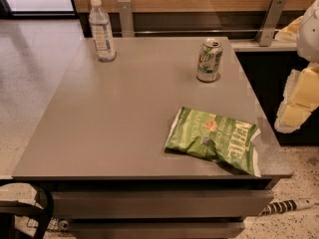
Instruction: Move green jalapeno chip bag near blue plastic bottle
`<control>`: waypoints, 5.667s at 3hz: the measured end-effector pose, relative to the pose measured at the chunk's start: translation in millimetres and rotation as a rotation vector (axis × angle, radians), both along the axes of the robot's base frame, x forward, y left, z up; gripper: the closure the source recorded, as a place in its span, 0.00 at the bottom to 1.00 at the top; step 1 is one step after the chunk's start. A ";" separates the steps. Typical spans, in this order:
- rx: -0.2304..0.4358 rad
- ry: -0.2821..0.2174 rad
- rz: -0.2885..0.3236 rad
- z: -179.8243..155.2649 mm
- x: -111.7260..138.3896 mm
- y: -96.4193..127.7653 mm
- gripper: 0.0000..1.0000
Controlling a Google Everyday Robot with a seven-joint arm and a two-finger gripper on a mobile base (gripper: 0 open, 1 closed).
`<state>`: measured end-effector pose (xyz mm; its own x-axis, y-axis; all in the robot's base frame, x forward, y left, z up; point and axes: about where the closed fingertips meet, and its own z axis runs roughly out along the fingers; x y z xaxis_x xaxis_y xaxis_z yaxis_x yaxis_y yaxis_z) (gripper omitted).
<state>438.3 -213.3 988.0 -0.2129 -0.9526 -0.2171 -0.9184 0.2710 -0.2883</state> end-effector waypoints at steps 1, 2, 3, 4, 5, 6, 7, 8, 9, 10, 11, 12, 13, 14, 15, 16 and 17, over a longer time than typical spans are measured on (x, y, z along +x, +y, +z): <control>0.000 0.000 0.000 -0.2 0.1 0.1 0.00; 0.071 0.064 0.002 -27.3 11.4 15.7 0.00; 0.086 0.119 -0.015 -57.2 13.8 40.8 0.00; 0.123 0.142 -0.025 -93.1 13.4 80.1 0.00; 0.127 0.128 -0.011 -120.2 14.0 102.5 0.00; 0.156 0.144 -0.006 -151.3 22.3 117.5 0.00; 0.215 0.184 -0.016 -183.6 32.4 112.8 0.18; 0.221 0.193 -0.015 -187.1 33.3 113.0 0.41; 0.221 0.193 -0.015 -180.7 33.3 113.1 0.65; 0.221 0.193 -0.015 -171.9 33.3 113.1 0.88; 0.221 0.193 -0.015 -170.0 33.3 113.1 1.00; 0.221 0.193 -0.015 -170.0 33.3 113.1 1.00; 0.199 0.168 0.015 -157.0 45.8 113.7 1.00; 0.154 0.109 0.060 -129.2 68.3 112.0 1.00; 0.120 -0.006 0.115 -86.6 93.1 113.4 1.00; 0.115 -0.156 0.177 -44.0 121.5 123.0 1.00; 0.169 -0.320 0.250 -5.0 157.1 142.3 1.00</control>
Offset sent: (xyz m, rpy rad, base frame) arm 0.0218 0.0248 -0.0575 0.1445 0.1496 0.0004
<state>595.5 -71.0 982.9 0.1231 -0.9118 -0.3917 -0.8334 0.1193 -0.5397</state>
